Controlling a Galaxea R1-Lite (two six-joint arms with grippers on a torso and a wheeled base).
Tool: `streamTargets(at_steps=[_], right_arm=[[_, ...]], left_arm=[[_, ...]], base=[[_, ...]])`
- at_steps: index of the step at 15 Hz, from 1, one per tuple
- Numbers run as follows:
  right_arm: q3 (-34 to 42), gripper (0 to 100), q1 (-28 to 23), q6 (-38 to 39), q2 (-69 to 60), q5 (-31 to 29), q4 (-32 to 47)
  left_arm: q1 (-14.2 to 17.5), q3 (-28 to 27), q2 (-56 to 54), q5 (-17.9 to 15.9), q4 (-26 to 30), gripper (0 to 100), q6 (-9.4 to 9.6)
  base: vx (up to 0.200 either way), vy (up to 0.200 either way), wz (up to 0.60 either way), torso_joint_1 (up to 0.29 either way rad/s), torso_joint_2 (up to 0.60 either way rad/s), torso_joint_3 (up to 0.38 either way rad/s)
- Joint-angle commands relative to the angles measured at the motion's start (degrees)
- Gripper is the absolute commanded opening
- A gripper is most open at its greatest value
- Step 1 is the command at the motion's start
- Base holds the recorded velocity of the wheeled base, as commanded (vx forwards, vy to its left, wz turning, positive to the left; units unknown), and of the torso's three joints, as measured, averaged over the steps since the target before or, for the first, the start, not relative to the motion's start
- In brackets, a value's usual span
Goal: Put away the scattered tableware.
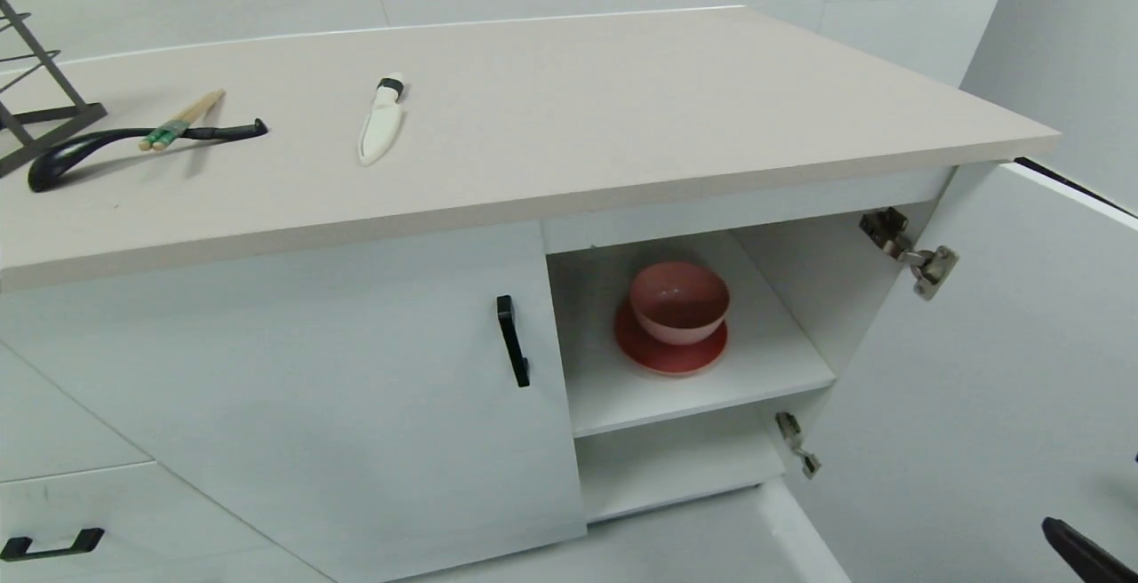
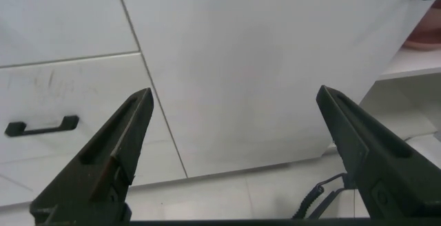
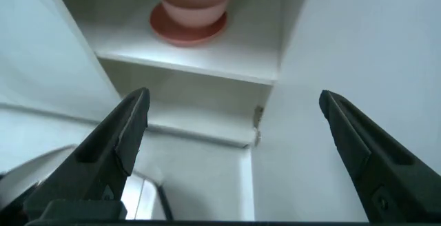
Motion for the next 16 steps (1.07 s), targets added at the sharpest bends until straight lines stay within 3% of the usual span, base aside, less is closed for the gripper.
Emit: streamTargets(at_steps=[1,6,7,11,13,16], right_arm=[[0.0,100,-2.2,0.0,-11.4,0.1,6.6],[-0.5,100,-9.1,0.1,-31.4,1.3,27.4],[-0.3,100,-13.5,0.0,-35.9,1.4,32.8],[0.0,100,-14.8,0.0,-39.0,2.2,35.7],[0.0,100,-14.8,1.0,-39.0,2.1,35.9],[0.1,100,-14.8,2.2,-39.0,2.0,35.8]], left_arm=[[0.0,0.0,0.1,0.0,0.0,100,-0.08],[0.0,0.0,0.1,0.0,0.0,100,-0.17],[0.0,0.0,0.1,0.0,0.0,100,-0.08],[0.0,0.0,0.1,0.1,0.0,100,-0.61],[0.0,0.0,0.1,0.0,-0.1,100,-2.10],[0.0,0.0,0.1,0.1,-0.1,100,-2.10]], base=[[-0.200,0.000,0.00,-0.002,-0.01,0.002],[-0.200,0.000,0.00,0.000,0.00,0.002],[-0.200,0.000,0.00,0.002,0.00,0.002],[-0.200,0.000,0.00,0.006,0.00,0.001],[-0.200,0.000,0.00,-0.002,0.00,0.002],[0.000,0.000,0.00,0.000,0.00,0.000]])
